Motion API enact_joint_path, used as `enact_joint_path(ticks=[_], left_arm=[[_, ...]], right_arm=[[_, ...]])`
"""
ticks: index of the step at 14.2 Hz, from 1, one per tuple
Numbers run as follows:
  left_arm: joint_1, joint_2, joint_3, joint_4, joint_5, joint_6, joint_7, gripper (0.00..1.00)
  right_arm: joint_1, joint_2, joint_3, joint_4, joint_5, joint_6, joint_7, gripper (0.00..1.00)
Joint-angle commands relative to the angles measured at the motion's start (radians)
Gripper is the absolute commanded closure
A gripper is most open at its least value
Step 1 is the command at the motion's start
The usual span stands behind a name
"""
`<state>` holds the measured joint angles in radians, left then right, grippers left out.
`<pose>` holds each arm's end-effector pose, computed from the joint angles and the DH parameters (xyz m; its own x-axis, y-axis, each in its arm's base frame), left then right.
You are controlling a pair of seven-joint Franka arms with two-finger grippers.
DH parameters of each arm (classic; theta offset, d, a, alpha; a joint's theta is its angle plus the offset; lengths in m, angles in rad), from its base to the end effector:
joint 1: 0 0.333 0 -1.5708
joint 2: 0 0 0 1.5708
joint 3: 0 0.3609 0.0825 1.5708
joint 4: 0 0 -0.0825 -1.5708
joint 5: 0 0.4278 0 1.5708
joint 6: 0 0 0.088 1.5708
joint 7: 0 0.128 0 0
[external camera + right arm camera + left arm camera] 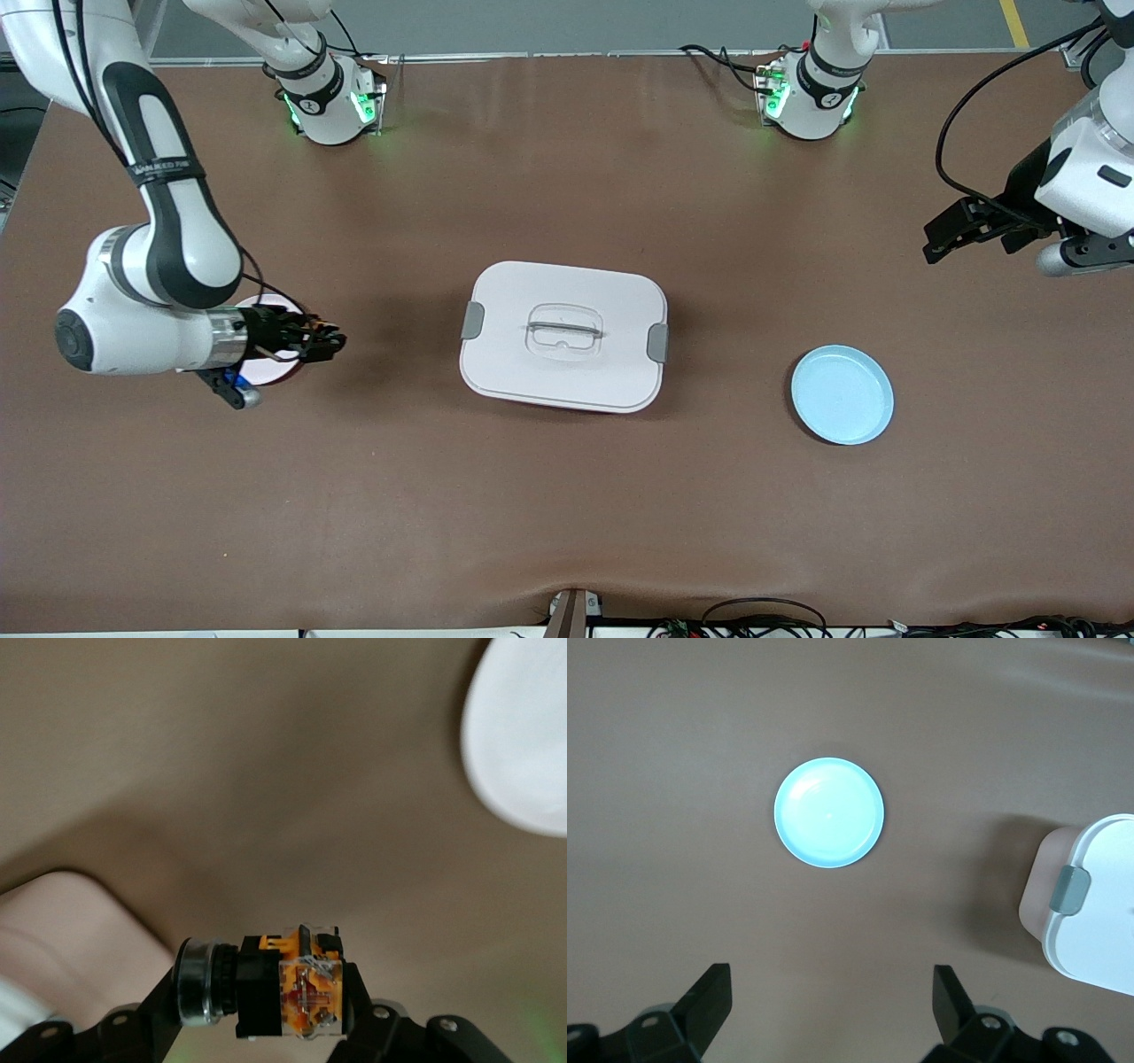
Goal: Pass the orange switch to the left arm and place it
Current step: 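Carry the switch over the box while the left gripper reaches toward it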
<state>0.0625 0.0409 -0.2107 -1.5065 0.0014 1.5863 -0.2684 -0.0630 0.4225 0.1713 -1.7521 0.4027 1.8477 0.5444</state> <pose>0.6093 -0.0879 0.6588 0.9920 0.1205 0.0365 0.1199 -0.9926 0.0174 0.6624 0.1023 0.3168 0.7337 -0.4686 -0.4920 -0.6034 -0.7822 -0.1549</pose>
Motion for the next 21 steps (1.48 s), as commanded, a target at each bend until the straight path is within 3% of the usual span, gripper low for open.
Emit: enact_joint_path(ticks=[1, 5, 11, 14, 18, 21], left_arm=[[0.002, -0.026, -0.053, -0.005, -0.003, -0.002, 0.018, 0.00], [0.006, -0.048, -0.168, -0.006, -0.032, 0.012, -0.009, 0.00], [0.000, -0.056, -0.179, -0.014, -0.338, 0.038, -0.009, 0.00], [-0.001, -0.044, -0.214, -0.024, -0.425, 0.087, -0.017, 0.00], [0.000, -0.044, -0.252, -0.127, -0.575, 0.246, -0.017, 0.00], [-0.001, -0.035, -0.311, -0.227, -0.630, 0.452, -0.008, 0.00]], right_arm=[[0.058, -0.005, 0.040, 0.061, 0.031, -0.008, 0.197, 1.00], [0.179, -0.001, 0.040, 0.166, 0.119, -0.007, 0.417, 1.00], [0.314, 0.024, 0.040, 0.293, 0.191, 0.040, 0.733, 1.00], [0.361, 0.039, 0.040, 0.339, 0.246, 0.109, 0.857, 1.00], [0.426, 0.105, 0.040, 0.477, 0.252, 0.156, 1.046, 1.00], [0.460, 0.130, 0.040, 0.540, 0.252, 0.197, 1.134, 1.00]])
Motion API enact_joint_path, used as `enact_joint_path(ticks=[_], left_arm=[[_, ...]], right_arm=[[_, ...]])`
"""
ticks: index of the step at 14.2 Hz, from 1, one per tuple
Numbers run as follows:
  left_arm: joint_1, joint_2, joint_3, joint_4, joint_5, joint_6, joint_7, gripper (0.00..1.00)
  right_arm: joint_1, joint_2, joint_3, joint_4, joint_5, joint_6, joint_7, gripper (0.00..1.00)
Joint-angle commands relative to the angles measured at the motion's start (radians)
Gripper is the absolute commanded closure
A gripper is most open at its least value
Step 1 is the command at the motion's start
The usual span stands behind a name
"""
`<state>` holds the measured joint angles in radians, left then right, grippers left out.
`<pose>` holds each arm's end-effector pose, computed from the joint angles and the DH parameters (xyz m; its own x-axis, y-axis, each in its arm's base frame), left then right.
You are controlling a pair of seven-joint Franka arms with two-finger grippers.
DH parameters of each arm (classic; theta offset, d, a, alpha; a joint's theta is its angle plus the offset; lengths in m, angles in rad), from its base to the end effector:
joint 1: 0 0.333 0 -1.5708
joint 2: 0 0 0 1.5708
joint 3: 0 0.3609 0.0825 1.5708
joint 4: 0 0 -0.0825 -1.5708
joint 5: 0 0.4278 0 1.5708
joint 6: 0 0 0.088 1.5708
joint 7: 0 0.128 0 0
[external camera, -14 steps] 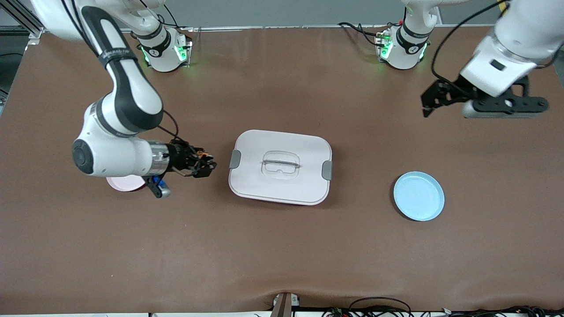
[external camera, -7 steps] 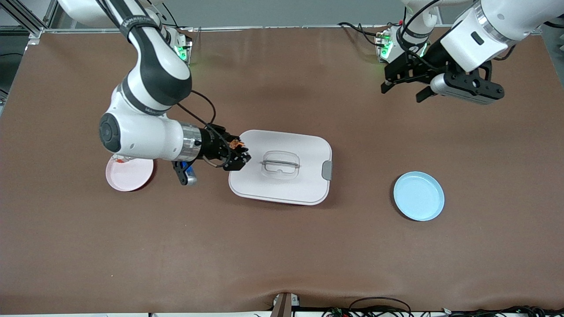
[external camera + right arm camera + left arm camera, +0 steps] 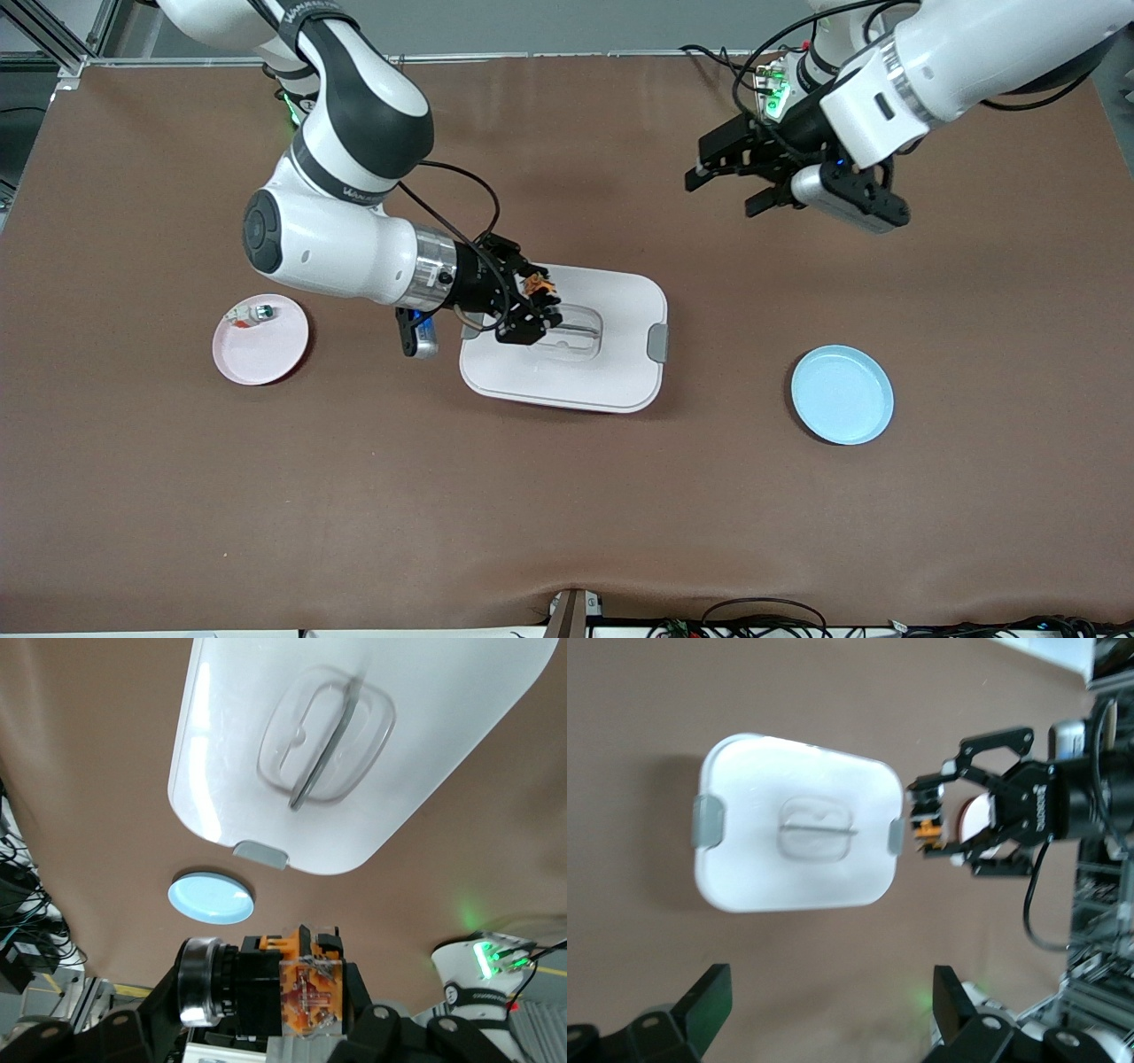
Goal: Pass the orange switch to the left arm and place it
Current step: 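Carry the switch over the box while the left gripper reaches toward it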
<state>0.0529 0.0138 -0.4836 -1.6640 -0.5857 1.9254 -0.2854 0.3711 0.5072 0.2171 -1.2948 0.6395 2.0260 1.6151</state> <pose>0.5612 -0.3101 0.6427 0.9997 0.0018 0.0240 -0.0126 -0.8106 0.5855 0.6617 0.4481 0.5119 0.2391 -0.7050 -0.6676 -0.9659 -0.2430 -0.0894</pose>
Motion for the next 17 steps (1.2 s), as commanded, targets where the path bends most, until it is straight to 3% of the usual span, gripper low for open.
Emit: enact_joint_path(ticks=[1, 6, 10, 14, 17], left_arm=[[0.008, 0.017, -0.062, -0.079, -0.080, 0.156, 0.017, 0.00], [-0.022, 0.126, -0.079, -0.076, -0.207, 0.282, 0.109, 0.17], [-0.025, 0.189, -0.079, -0.072, -0.269, 0.316, 0.229, 0.24], [-0.028, 0.209, -0.081, -0.069, -0.327, 0.331, 0.230, 0.27], [-0.039, 0.210, -0.081, -0.066, -0.370, 0.337, 0.230, 0.36]], right_arm=[[0.040, 0.047, -0.005, 0.084, 0.015, 0.055, 0.083, 1.00], [0.089, 0.059, -0.004, 0.109, 0.017, 0.120, 0.169, 1.00], [0.114, 0.057, -0.004, 0.124, 0.017, 0.122, 0.230, 1.00], [0.134, 0.065, -0.004, 0.127, 0.017, 0.151, 0.266, 1.00], [0.147, 0.083, -0.004, 0.137, 0.017, 0.195, 0.302, 1.00]])
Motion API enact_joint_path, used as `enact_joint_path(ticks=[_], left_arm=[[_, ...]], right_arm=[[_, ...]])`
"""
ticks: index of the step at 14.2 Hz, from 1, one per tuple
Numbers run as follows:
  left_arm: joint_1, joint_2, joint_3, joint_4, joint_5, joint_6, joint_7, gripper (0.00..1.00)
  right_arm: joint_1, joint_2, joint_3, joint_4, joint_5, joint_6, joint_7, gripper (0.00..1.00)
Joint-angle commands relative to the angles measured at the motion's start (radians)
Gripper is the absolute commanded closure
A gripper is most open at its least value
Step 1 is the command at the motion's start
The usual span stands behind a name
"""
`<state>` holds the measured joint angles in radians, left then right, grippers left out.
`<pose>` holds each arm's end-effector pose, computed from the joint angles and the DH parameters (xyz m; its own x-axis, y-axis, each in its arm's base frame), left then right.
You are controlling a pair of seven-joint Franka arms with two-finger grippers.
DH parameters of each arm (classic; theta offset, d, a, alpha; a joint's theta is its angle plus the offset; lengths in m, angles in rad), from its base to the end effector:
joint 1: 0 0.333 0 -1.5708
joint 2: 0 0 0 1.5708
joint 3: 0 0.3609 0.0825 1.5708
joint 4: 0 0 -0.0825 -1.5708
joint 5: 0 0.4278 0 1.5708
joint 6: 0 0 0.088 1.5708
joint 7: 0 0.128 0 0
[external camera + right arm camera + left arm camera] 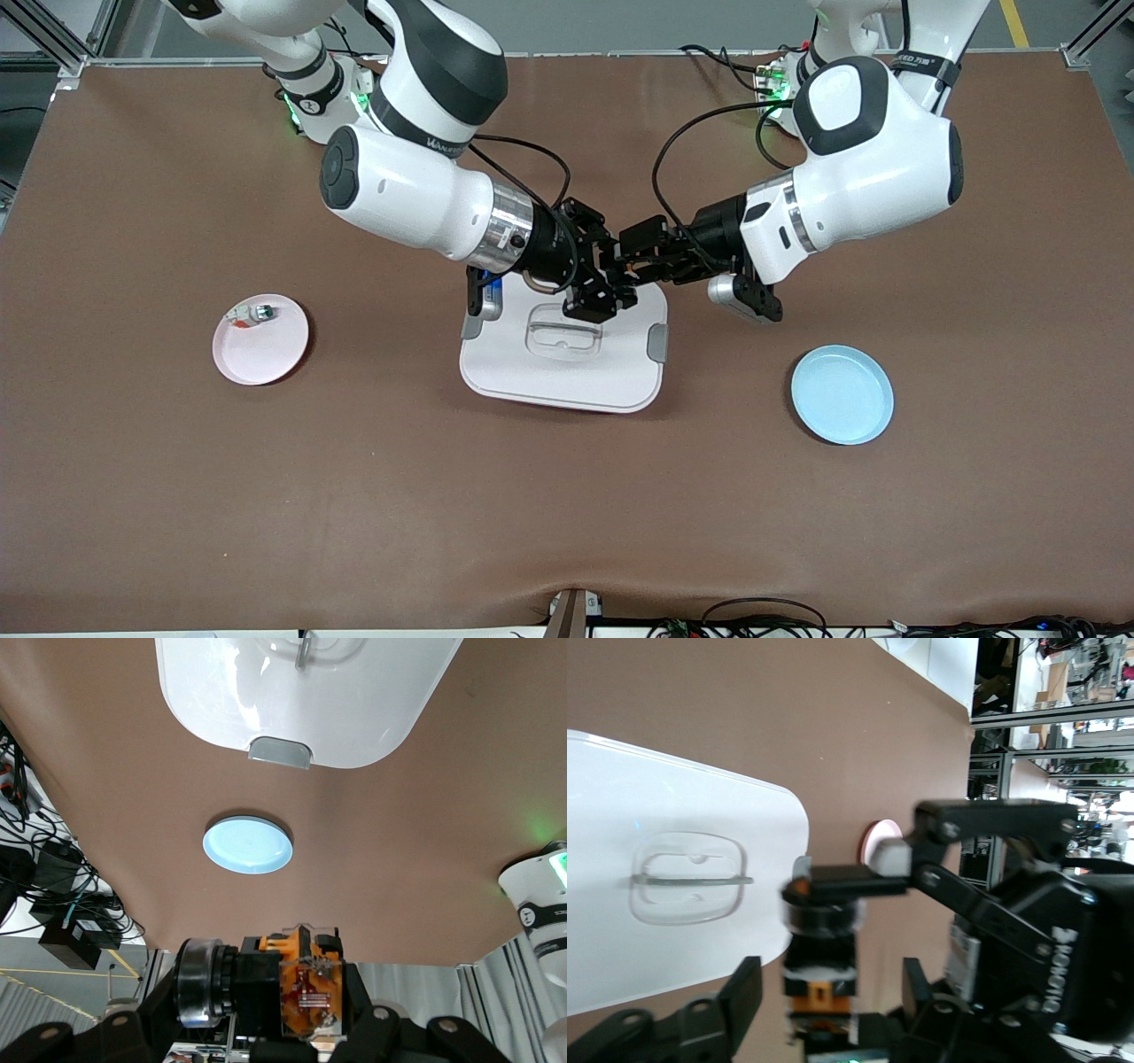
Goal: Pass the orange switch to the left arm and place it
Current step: 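Carry the switch over the box while the left gripper reaches toward it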
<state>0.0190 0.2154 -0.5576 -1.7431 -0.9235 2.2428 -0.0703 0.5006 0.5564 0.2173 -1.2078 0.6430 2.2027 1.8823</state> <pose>0.6029 -0.3684 0.5265 0.9986 0.0394 -0.0345 0.0510 -0.5832 0.8107 0.6377 0.5317 0.5372 0.0747 -0.6806 -0.7288 -0.9972 -0.0505 -0.0550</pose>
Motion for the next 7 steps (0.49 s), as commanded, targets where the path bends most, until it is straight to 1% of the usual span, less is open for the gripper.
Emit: enact_joint_path(ticks=[1, 2, 5, 6, 7], left_arm=[[-0.008, 0.013, -0.007, 0.011, -0.032, 0.020, 0.015, 0.44], [-0.008, 0.019, -0.007, 0.013, -0.032, 0.020, 0.015, 0.50], [-0.008, 0.030, -0.007, 0.013, -0.032, 0.020, 0.015, 0.56], [-0.010, 0.030, -0.007, 0.013, -0.032, 0.020, 0.015, 0.63], [-0.014, 0.030, -0.007, 0.013, -0.032, 0.020, 0.015, 0.76]], right_arm=[[0.021, 0.046, -0.004, 0.062, 0.012, 0.029, 0.055, 1.00], [0.021, 0.054, -0.004, 0.074, 0.012, 0.029, 0.066, 1.00], [0.021, 0.057, -0.004, 0.080, 0.012, 0.023, 0.078, 1.00], [0.021, 0.057, -0.004, 0.080, 0.012, 0.023, 0.078, 1.00], [0.021, 0.057, -0.004, 0.080, 0.012, 0.022, 0.078, 1.00]])
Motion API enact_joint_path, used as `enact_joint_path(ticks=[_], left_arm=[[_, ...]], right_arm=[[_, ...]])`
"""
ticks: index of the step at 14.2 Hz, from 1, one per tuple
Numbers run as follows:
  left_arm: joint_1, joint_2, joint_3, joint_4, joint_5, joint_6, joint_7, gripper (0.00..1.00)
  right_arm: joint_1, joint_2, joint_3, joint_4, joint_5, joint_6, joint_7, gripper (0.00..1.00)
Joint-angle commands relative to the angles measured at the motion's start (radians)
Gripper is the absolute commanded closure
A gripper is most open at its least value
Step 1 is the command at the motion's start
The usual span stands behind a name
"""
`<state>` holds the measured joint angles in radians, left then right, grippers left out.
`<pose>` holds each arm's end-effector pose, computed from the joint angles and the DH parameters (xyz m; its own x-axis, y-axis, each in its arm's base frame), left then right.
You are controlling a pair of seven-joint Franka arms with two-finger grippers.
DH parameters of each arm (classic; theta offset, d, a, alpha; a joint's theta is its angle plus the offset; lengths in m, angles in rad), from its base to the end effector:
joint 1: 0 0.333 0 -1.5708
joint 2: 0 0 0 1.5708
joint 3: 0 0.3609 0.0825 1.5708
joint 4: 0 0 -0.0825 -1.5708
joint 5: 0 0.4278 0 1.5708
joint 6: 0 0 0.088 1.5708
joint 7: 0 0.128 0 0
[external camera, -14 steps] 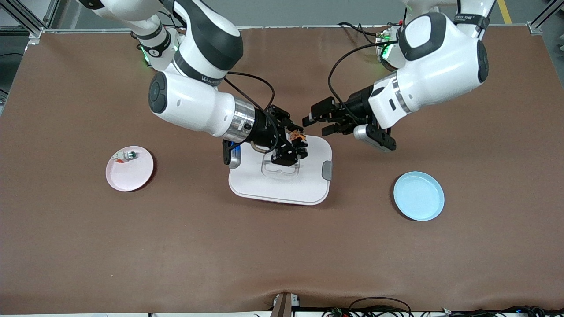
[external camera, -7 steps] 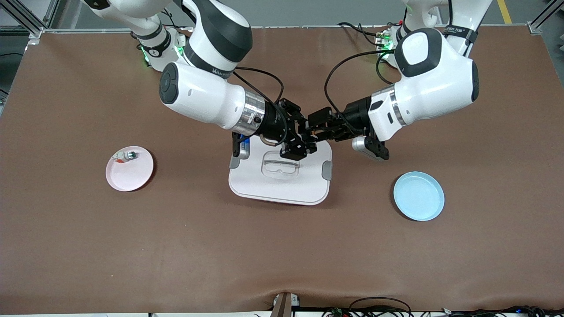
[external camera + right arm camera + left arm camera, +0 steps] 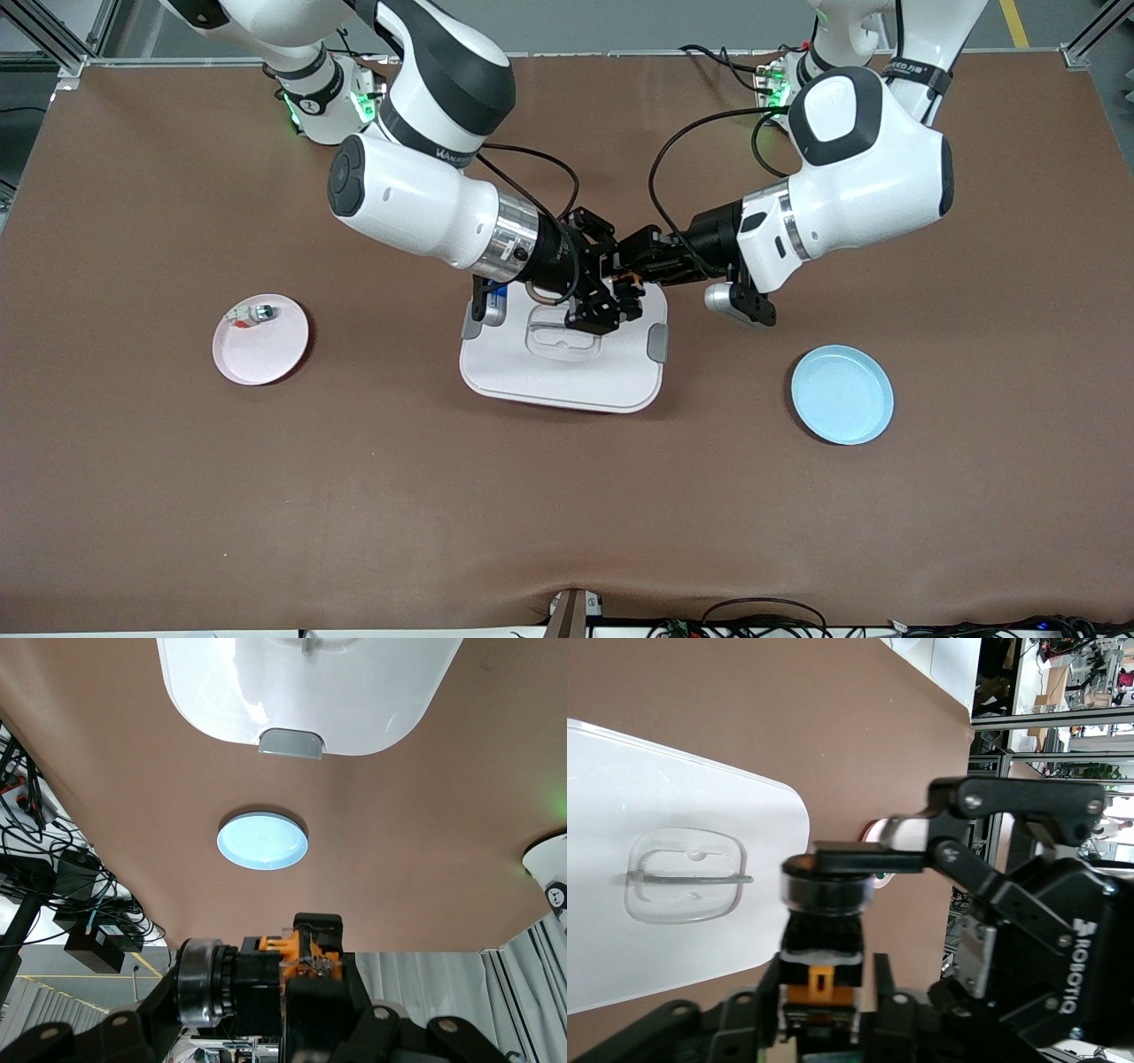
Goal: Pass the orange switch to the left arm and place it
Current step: 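Carry the switch over the box while the left gripper reaches toward it, then grasp the switch with the left gripper and open the right gripper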
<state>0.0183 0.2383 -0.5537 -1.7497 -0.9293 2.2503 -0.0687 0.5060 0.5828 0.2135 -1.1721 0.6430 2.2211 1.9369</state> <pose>0.6081 -0.3661 0.5094 0.9970 0.0489 -0.0603 0.0775 -0.5819 0.8096 0.6463 0.5350 0.5373 0.0229 -0.6717 -0.7405 -0.9995 0.0014 -0.0322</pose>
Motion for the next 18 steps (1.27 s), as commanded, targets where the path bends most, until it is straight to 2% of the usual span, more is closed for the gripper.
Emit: enact_joint_path(ticks=[1, 2, 6, 7, 8, 9, 13, 16, 18], left_arm=[[-0.012, 0.007, -0.011, 0.021, -0.023, 0.012, 0.014, 0.91], [-0.011, 0.006, -0.011, 0.022, -0.016, 0.012, 0.015, 1.00], [-0.001, 0.007, -0.008, 0.033, -0.009, 0.012, 0.101, 1.00], [0.002, 0.007, -0.006, 0.033, -0.005, 0.012, 0.125, 1.00], [0.002, 0.007, -0.005, 0.033, 0.016, 0.012, 0.145, 1.00], [0.003, 0.007, -0.003, 0.035, 0.056, 0.012, 0.152, 1.00], [0.015, 0.021, 0.000, 0.059, 0.283, 0.006, 0.149, 1.00], [0.023, 0.033, 0.000, 0.059, 0.510, 0.000, 0.149, 1.00], [0.029, 0.039, 0.000, 0.056, 0.659, -0.055, 0.150, 1.00]], right_arm=[[0.016, 0.031, -0.002, 0.045, 0.012, 0.003, 0.022, 1.00], [0.016, 0.031, -0.002, 0.045, 0.010, 0.003, 0.021, 1.00], [0.008, 0.032, -0.003, 0.043, 0.010, 0.000, 0.017, 1.00], [0.006, 0.032, -0.005, 0.043, 0.010, -0.001, 0.019, 0.81], [0.009, 0.032, -0.006, 0.043, 0.007, 0.000, 0.020, 0.04], [0.012, 0.032, -0.006, 0.042, 0.001, 0.000, 0.019, 0.00], [-0.012, 0.032, -0.008, 0.040, -0.012, -0.011, -0.016, 0.00], [-0.058, 0.031, -0.009, 0.040, -0.022, -0.087, -0.111, 0.00], [-0.098, 0.028, -0.009, 0.040, -0.026, -0.168, -0.198, 0.00]])
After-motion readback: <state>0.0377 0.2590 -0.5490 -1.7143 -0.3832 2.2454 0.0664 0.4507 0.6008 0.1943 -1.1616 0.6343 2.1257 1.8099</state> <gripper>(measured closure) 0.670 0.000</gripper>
